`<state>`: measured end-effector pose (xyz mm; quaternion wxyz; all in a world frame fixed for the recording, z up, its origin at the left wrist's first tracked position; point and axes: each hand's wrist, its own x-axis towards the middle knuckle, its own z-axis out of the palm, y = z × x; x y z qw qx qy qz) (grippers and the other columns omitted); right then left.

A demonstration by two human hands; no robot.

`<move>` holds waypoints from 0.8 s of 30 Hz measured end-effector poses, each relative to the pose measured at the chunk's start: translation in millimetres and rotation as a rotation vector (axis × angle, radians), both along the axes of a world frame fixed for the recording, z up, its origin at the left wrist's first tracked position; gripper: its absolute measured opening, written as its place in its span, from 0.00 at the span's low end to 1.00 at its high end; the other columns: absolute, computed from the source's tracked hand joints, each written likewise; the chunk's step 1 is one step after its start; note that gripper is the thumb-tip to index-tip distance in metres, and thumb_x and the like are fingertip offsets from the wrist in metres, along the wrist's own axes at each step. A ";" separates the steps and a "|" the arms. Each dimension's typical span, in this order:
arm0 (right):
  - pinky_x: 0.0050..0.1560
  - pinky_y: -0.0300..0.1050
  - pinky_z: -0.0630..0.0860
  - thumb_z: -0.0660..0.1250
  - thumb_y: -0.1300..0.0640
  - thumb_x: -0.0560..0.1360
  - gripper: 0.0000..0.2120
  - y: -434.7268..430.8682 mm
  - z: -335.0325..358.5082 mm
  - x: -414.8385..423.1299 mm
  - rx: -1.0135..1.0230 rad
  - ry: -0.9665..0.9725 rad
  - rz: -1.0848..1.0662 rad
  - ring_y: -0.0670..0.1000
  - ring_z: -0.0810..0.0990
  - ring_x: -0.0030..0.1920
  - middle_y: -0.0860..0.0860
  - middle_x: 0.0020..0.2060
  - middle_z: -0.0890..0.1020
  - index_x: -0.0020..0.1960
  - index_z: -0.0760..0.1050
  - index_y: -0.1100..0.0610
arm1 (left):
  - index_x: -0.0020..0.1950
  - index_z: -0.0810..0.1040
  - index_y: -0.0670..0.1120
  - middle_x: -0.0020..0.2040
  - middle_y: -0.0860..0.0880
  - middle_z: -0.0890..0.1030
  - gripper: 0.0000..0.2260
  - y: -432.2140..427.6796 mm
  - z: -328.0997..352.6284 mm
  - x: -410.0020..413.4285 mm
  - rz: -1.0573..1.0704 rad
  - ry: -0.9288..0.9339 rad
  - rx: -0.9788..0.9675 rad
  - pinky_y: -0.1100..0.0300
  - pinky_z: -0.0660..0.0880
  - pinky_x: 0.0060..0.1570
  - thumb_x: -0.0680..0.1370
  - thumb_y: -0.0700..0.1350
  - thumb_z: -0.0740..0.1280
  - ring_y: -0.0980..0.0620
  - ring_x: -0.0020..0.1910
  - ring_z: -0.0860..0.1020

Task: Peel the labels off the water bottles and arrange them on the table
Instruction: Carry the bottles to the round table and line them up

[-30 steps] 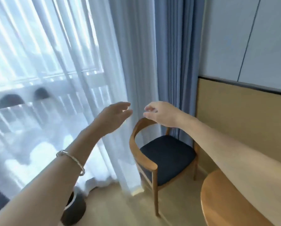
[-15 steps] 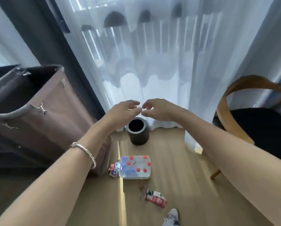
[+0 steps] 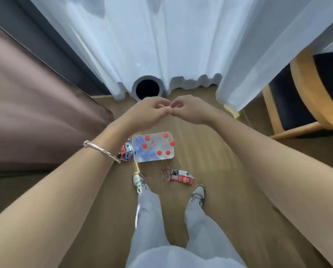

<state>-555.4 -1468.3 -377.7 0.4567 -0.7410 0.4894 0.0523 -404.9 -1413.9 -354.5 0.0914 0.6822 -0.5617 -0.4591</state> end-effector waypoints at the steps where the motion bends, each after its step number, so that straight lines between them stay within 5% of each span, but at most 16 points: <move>1: 0.62 0.54 0.74 0.62 0.51 0.80 0.15 -3.3 -17.4 4.0 0.020 0.013 -0.036 0.54 0.78 0.60 0.54 0.59 0.81 0.61 0.78 0.59 | 0.70 0.73 0.49 0.66 0.51 0.78 0.17 -10.7 -17.0 5.9 -0.016 0.009 0.032 0.62 0.67 0.57 0.82 0.51 0.62 0.56 0.61 0.75; 5: 0.63 0.47 0.73 0.63 0.53 0.80 0.16 -8.5 -100.7 12.4 0.152 0.028 -0.278 0.52 0.77 0.62 0.52 0.62 0.79 0.65 0.76 0.57 | 0.70 0.74 0.49 0.66 0.50 0.77 0.17 -48.4 -98.2 24.6 -0.134 0.034 0.155 0.62 0.68 0.54 0.82 0.51 0.63 0.56 0.56 0.75; 10: 0.61 0.50 0.75 0.64 0.58 0.79 0.13 2.1 -223.2 25.0 0.351 0.044 -0.564 0.54 0.79 0.58 0.54 0.56 0.81 0.62 0.77 0.60 | 0.67 0.76 0.50 0.63 0.49 0.79 0.15 -61.7 -211.9 44.2 -0.135 0.057 0.292 0.53 0.74 0.62 0.81 0.50 0.62 0.52 0.58 0.78; 16: 0.58 0.54 0.75 0.65 0.58 0.78 0.16 28.3 -346.6 25.9 0.555 0.112 -0.612 0.61 0.79 0.57 0.64 0.60 0.79 0.61 0.76 0.67 | 0.67 0.75 0.49 0.58 0.51 0.79 0.15 -50.6 -334.4 41.6 -0.233 0.011 0.472 0.59 0.72 0.52 0.82 0.49 0.62 0.52 0.55 0.78; 19: 0.48 0.46 0.72 0.65 0.57 0.78 0.17 39.7 -406.8 22.2 0.584 0.122 -0.623 0.57 0.77 0.48 0.64 0.60 0.79 0.62 0.76 0.68 | 0.69 0.74 0.49 0.66 0.50 0.77 0.17 -48.6 -393.6 33.4 -0.277 -0.035 0.518 0.58 0.70 0.61 0.81 0.49 0.63 0.51 0.62 0.76; 22: 0.56 0.53 0.75 0.65 0.58 0.77 0.16 49.9 -465.8 21.2 0.633 0.146 -0.618 0.63 0.78 0.57 0.63 0.60 0.79 0.61 0.76 0.67 | 0.70 0.73 0.49 0.65 0.49 0.78 0.17 -50.3 -449.2 24.0 -0.299 -0.081 0.529 0.61 0.67 0.55 0.81 0.49 0.63 0.51 0.54 0.75; 24: 0.58 0.51 0.74 0.66 0.57 0.77 0.17 53.6 -501.6 21.3 0.665 0.152 -0.594 0.58 0.78 0.58 0.59 0.60 0.79 0.64 0.74 0.62 | 0.71 0.72 0.49 0.64 0.48 0.79 0.18 -53.0 -485.4 17.8 -0.314 -0.119 0.516 0.61 0.67 0.53 0.81 0.48 0.62 0.50 0.53 0.75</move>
